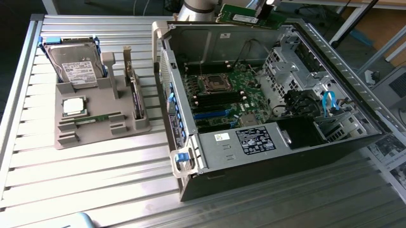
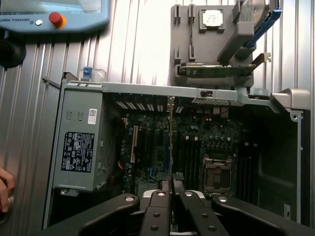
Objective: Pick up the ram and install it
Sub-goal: 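Pick up the ram and move it above insertion slot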
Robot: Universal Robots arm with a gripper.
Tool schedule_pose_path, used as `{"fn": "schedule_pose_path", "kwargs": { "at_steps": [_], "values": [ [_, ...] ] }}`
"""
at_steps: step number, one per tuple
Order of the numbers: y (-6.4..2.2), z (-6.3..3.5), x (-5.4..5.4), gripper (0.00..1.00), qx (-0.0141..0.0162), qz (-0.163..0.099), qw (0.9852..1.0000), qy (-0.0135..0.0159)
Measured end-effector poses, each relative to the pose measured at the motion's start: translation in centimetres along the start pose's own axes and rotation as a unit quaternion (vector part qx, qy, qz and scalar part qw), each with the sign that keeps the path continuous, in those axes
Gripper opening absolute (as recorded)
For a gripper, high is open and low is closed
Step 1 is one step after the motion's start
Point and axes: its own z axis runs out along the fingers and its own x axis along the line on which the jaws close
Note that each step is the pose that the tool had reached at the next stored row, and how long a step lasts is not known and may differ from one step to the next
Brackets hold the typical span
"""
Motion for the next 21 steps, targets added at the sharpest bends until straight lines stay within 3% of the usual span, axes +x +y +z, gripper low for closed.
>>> {"fn": "schedule_pose_path", "kwargs": {
  "at_steps": [12,15,21],
  "values": [
    [-3.95,-0.14,0.3,0.13,-0.0050,0.000,1.0000,-0.0003],
    [-5.26,-0.19,0.4,0.13,-0.0063,0.000,1.0000,-0.0004],
    [-6.74,-0.29,0.5,0.13,-0.0075,0.000,1.0000,-0.0005]
  ]
}}
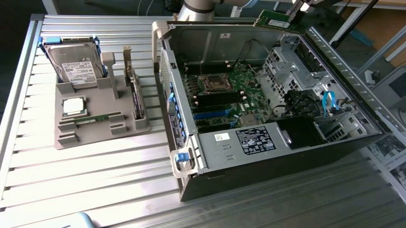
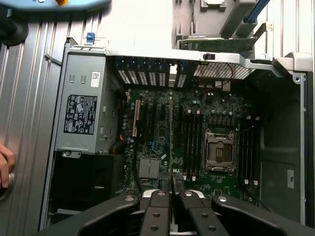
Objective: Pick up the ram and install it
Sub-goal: 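Pick up the ram and move it above insertion slot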
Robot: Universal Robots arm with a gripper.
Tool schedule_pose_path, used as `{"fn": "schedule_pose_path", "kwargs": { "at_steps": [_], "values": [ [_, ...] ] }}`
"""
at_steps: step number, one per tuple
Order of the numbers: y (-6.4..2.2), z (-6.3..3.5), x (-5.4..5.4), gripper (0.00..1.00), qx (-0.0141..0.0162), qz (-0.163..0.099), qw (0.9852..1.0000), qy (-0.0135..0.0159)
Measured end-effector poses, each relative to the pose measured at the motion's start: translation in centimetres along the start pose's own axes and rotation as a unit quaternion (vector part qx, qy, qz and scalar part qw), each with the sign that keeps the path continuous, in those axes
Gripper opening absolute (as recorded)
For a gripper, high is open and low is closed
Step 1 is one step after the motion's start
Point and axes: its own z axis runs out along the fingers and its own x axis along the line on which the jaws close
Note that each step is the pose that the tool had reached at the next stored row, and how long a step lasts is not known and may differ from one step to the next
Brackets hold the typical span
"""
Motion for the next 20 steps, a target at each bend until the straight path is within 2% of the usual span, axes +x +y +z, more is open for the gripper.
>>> {"fn": "schedule_pose_path", "kwargs": {
  "at_steps": [6,11,14,20],
  "values": [
    [-1.20,-0.12,0.09,0.13,-0.0011,0.000,1.0000,0.0000],
    [-1.22,-0.11,0.10,0.13,-0.0004,0.000,1.0000,-0.0001],
    [-1.23,-0.08,0.08,0.13,0.0131,0.001,0.9999,0.0010],
    [-1.23,-0.03,0.06,0.13,0.0443,0.002,0.9990,0.0033]
  ]
}}
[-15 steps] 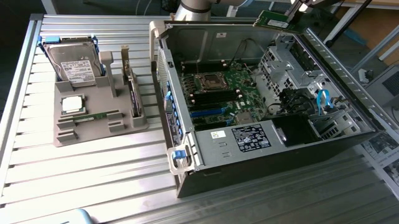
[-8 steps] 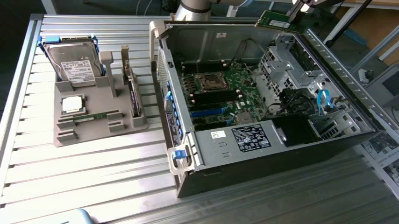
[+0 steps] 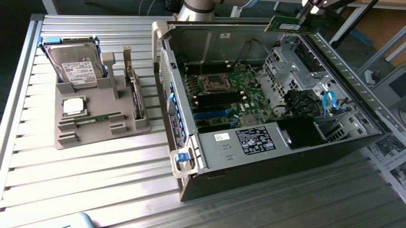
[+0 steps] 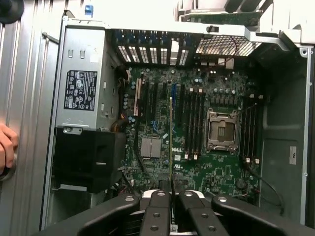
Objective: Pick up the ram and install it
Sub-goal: 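Pick up the ram and move it above insertion slot, then insert the ram into the slot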
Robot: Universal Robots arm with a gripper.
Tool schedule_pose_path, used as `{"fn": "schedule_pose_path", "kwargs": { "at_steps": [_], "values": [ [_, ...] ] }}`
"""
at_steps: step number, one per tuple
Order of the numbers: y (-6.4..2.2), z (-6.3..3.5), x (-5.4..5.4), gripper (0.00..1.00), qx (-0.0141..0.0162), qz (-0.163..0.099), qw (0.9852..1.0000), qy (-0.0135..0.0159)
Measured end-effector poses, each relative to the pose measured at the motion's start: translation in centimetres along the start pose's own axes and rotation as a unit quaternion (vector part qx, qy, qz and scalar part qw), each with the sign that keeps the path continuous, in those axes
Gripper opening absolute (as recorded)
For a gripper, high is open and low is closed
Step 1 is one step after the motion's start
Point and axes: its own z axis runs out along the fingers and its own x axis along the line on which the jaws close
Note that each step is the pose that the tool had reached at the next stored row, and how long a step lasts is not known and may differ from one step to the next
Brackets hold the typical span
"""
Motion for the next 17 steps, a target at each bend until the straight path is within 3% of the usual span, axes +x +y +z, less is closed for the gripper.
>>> {"fn": "schedule_pose_path", "kwargs": {
  "at_steps": [2,6,8,9,10,11,17],
  "values": [
    [0.00,0.03,0.00,0.13,0.0122,0.001,0.9999,0.0009],
    [0.00,0.09,0.00,0.13,0.0309,0.002,0.9995,0.0023],
    [0.00,0.14,-0.01,0.13,0.0424,0.002,0.9991,0.0031],
    [-0.01,0.16,-0.01,0.13,0.0461,0.002,0.9989,0.0034],
    [0.00,0.17,-0.01,0.13,0.0490,0.002,0.9988,0.0037],
    [-0.01,0.17,-0.01,0.13,0.0499,0.002,0.9987,0.0037],
    [-0.01,0.17,-0.01,0.13,0.0499,0.002,0.9987,0.0037]
  ]
}}
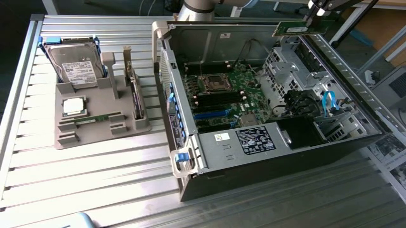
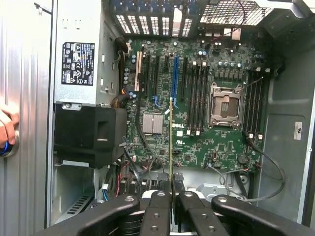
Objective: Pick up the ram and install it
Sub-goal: 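Insert the ram into the slot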
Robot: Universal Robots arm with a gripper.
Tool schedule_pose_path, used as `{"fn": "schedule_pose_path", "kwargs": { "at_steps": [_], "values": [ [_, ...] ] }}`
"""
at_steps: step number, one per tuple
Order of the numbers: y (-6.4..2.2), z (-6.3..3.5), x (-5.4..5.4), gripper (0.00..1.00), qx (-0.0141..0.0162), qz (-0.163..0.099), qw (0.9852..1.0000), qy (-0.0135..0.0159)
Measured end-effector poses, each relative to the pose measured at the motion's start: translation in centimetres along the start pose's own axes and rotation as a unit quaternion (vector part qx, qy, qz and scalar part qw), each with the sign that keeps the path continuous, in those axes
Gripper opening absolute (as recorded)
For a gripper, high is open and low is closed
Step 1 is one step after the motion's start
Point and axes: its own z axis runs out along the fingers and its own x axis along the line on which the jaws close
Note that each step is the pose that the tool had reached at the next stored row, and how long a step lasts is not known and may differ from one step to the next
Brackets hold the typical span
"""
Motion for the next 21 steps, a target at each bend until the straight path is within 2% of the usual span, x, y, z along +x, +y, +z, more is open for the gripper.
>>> {"fn": "schedule_pose_path", "kwargs": {
  "at_steps": [9,12,15,21],
  "values": [
    [0.06,0.72,0.0,0.13,0.0000,0.000,1.0000,0.0004],
    [0.06,1.21,-0.1,0.13,-0.0003,0.000,1.0000,0.0014],
    [0.06,1.93,-0.3,0.13,-0.0006,0.000,1.0000,0.0044],
    [0.06,3.02,-0.4,0.13,-0.0014,0.000,1.0000,0.0080]
  ]
}}
